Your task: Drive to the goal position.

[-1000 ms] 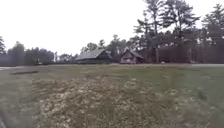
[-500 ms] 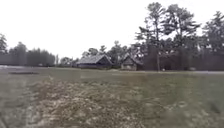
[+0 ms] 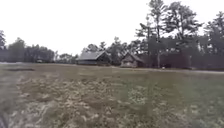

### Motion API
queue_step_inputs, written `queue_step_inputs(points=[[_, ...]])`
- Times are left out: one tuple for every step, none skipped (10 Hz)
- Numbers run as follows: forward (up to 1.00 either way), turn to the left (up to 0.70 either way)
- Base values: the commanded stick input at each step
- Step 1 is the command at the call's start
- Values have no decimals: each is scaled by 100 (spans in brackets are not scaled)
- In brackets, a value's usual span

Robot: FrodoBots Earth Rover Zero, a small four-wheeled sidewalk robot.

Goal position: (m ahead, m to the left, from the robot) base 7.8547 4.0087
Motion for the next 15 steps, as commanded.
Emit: queue_step_inputs(points=[[70, 0], [70, 0], [70, 0], [70, 0], [70, 0], [70, 0], [70, 0], [70, 0], [70, 0], [70, 0], [70, 1], [70, 4], [70, 2], [70, 0], [70, 0]])
